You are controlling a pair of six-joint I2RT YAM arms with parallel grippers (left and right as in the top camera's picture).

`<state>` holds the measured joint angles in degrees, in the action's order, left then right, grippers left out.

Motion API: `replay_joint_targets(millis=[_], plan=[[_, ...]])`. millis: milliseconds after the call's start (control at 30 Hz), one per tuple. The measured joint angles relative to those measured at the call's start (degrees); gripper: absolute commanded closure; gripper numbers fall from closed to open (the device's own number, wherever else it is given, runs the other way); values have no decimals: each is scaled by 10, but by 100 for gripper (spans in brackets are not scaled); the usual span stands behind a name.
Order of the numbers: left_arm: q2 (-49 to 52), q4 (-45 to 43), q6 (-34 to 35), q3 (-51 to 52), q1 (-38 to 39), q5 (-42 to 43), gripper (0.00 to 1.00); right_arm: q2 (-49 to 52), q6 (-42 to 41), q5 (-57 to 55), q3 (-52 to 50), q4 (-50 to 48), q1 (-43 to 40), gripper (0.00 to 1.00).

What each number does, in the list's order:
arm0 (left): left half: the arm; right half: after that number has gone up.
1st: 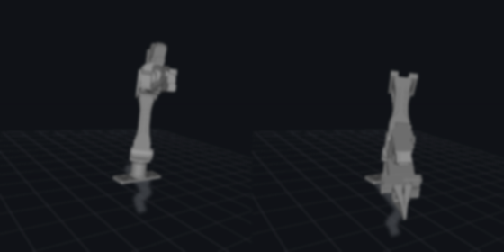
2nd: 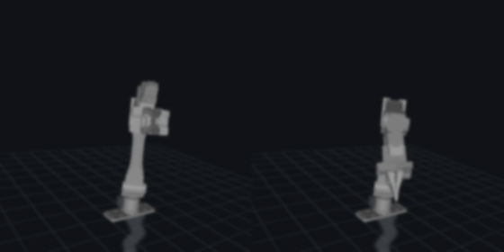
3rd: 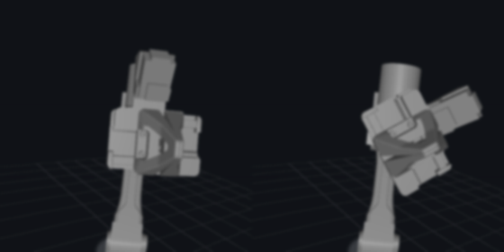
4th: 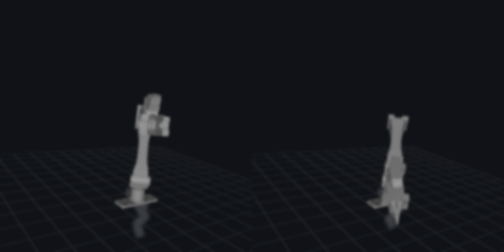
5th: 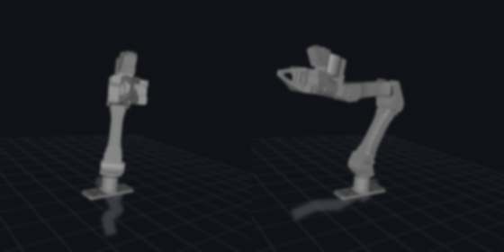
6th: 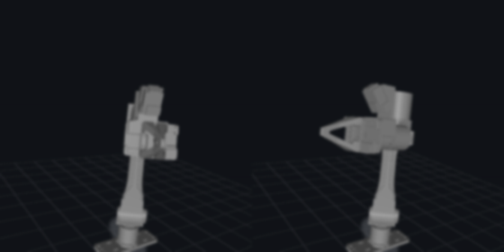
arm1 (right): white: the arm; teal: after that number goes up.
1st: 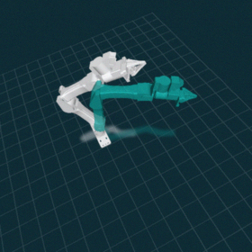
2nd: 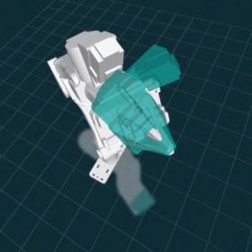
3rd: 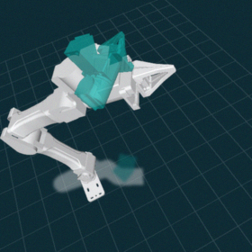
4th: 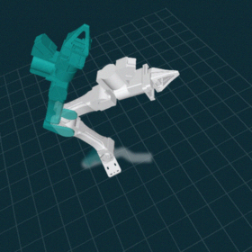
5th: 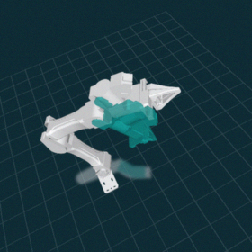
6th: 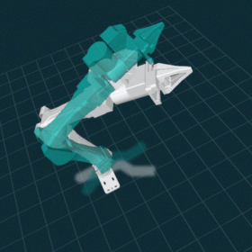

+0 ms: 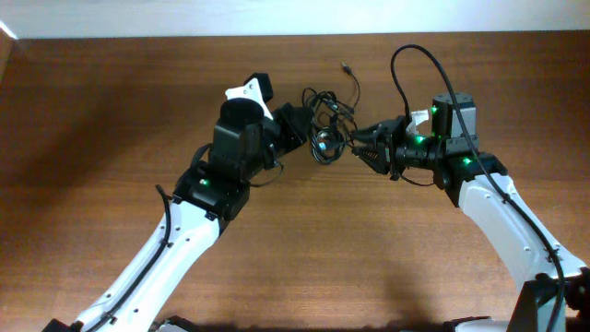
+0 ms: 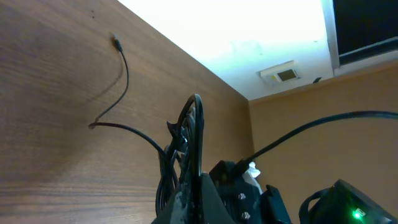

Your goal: Untangle cables

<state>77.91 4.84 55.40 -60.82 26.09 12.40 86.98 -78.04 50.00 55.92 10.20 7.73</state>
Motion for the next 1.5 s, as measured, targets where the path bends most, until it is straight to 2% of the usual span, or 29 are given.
replay_joint_targets(millis=[67,167,500,867,1167,1200,1267,1300,1367,1500], plan=[[0,0,2,0,2,0,100,0,-1,0,0,0,0,66],[0,0,2,0,3,0,100,0,-5,-1,0,0,0,96],[0,-2,0,0,3,-3,100,0,22,-20,0,0,0,96],[0,15,-49,0,3,-34,100,0,182,-60,0,24,-52,96],[1,29,-51,0,4,-73,100,0,249,-72,0,50,-74,96],[1,29,-51,0,4,-73,100,0,252,-73,0,50,-74,89],[1,31,-51,0,4,-74,100,0,262,-74,0,50,-74,41],[1,31,-51,0,4,-73,100,0,260,-76,0,51,-74,25],[1,31,-51,0,4,-73,100,0,272,-78,0,52,-75,4],[1,31,-51,0,4,-73,100,0,295,-77,0,52,-75,1]])
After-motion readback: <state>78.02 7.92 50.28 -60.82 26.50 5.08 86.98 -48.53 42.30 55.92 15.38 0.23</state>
